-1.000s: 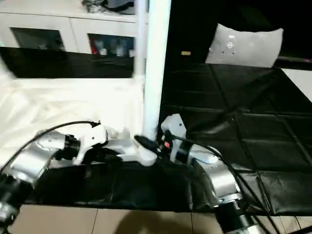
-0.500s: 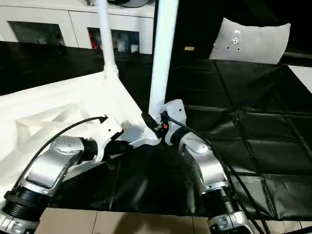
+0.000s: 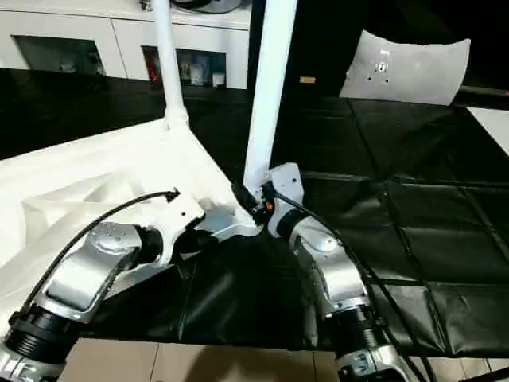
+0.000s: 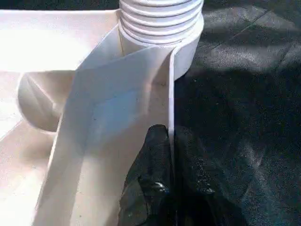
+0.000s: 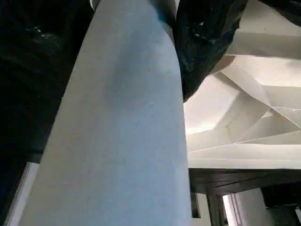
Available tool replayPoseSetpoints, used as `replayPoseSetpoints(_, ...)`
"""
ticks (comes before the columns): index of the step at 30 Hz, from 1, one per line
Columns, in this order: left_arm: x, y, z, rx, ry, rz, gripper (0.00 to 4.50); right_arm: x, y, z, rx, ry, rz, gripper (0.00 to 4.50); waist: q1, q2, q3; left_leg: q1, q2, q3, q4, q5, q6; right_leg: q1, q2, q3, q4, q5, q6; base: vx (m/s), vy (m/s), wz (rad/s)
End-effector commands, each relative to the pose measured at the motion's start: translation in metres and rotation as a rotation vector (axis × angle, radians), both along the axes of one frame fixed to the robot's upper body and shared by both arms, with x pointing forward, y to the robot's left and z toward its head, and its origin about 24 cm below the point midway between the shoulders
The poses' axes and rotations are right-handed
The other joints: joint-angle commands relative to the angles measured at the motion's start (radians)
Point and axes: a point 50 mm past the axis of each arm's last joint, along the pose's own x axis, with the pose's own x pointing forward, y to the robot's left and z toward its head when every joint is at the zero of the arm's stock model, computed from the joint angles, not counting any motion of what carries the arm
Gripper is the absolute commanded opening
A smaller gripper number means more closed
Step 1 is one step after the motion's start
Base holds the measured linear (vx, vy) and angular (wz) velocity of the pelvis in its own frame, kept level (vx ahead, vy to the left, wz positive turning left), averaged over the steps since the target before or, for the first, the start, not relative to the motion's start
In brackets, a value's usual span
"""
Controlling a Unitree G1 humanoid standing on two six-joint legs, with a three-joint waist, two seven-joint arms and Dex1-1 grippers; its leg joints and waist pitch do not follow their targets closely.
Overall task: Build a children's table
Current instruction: Insert table leg to table base
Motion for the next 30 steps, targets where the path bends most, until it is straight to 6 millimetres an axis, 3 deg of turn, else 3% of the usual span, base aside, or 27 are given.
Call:
replayPoseSetpoints(1,0.007,-0.005,0.031,-0.014,-0.154,-0.043,0.00,-0.014,-0.016,-0.054,-0.105,0.231,-0.060,2.44,0.010,0.018,-0.045,0.015,0.032,-0.004,-0.057,-0.065,0.003,0.042,-0.052,0.016,-0.050,0.291,-0.221,0.000,0.000,0.00)
replayPoseSetpoints(14,0.010,0.001,0.028,0.042,-0.186,-0.118,0.00,-0.014,-0.023,-0.050,-0.087,0.199,-0.037,3.57,0.022,0.017,-0.060,0.013,0.028,-0.002,-0.041,0.059,0.025,0.050,-0.044,0.011,-0.030,0.477,-0.229,0.000,0.000,0.00)
replayPoseSetpoints(19,0.013,0.007,0.026,0.027,-0.180,-0.158,0.00,-0.022,-0.032,-0.041,-0.060,0.137,0.007,4.00,0.035,0.018,-0.057,0.015,0.028,0.000,-0.044,0.015,0.022,0.046,-0.046,0.010,-0.035,0.422,-0.216,0.000,0.000,0.00)
replayPoseSetpoints(23,0.009,0.010,0.016,0.019,-0.131,-0.290,0.00,-0.030,-0.052,-0.022,-0.080,0.018,0.065,4.41,0.041,0.020,-0.060,0.015,0.030,-0.001,-0.042,0.003,0.026,0.047,-0.048,0.011,-0.035,0.403,-0.211,0.000,0.000,0.00)
replayPoseSetpoints(26,0.006,0.012,0.009,0.053,-0.113,-0.371,0.00,-0.033,-0.061,-0.013,-0.090,-0.012,0.131,4.48,0.046,0.024,-0.057,0.013,0.029,0.001,-0.041,-0.014,0.038,0.043,-0.049,0.011,-0.037,0.377,-0.212,0.000,0.000,0.00)
replayPoseSetpoints(27,0.005,0.013,0.008,0.061,-0.105,-0.394,0.00,-0.034,-0.064,-0.010,-0.095,-0.018,0.153,4.48,0.048,0.020,-0.055,0.014,0.031,0.000,-0.043,-0.036,0.044,0.044,-0.051,0.012,-0.040,0.341,-0.214,0.000,0.000,0.00)
replayPoseSetpoints(30,0.000,0.013,0.005,0.050,-0.069,-0.497,0.00,-0.037,-0.069,-0.002,-0.105,-0.024,0.257,4.48,0.055,0.023,-0.052,0.015,0.036,0.001,-0.044,-0.070,0.050,0.037,-0.056,0.013,-0.042,0.264,-0.235,0.000,0.000,0.00)
